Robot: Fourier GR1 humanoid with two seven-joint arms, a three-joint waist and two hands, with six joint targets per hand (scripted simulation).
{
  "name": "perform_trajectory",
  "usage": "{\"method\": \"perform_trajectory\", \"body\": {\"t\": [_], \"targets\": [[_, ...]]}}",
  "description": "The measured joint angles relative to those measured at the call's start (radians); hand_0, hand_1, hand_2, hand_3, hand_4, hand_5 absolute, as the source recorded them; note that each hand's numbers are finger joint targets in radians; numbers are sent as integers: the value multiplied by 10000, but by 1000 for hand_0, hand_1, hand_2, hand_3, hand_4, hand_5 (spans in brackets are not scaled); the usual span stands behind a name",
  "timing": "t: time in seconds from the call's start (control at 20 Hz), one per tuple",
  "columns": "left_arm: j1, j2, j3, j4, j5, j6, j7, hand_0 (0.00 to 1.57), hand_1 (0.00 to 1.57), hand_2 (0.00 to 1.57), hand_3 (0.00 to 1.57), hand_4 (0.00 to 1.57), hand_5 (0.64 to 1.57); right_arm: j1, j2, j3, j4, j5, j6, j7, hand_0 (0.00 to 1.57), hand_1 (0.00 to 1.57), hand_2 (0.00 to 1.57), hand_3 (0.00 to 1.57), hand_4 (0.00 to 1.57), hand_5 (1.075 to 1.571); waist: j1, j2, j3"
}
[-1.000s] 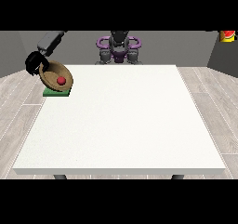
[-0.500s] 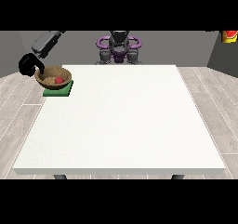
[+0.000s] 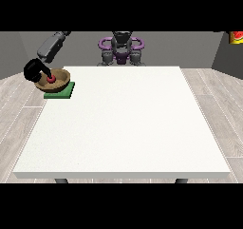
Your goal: Pick the cup and pour the ball into the bowl, then pick the bowl and place it on the pad
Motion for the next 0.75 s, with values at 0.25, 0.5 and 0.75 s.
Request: {"method": "perform_trajectory", "body": {"t": [0.25, 0.5, 0.75], "targets": [[-36, 123, -10, 126, 48, -43, -101, 0, 0, 0, 0, 1194, 1569, -217, -162, 250, 42, 272, -127, -80, 194, 194, 412, 787, 0, 1454, 95, 168, 1], [-239, 276, -73, 66, 139, -53, -18, 0, 0, 0, 0, 1190, 1569, -449, -196, 725, 158, 646, 177, 38, 0, 0, 0, 0, 0, 1400, 223, 305, -5], [14, -365, -514, -482, 82, 367, 406, 0, 0, 0, 0, 1190, 1569, -539, -452, 1046, 374, 897, 620, 598, 0, 0, 0, 0, 200, 1375, 175, -503, 6]]}}
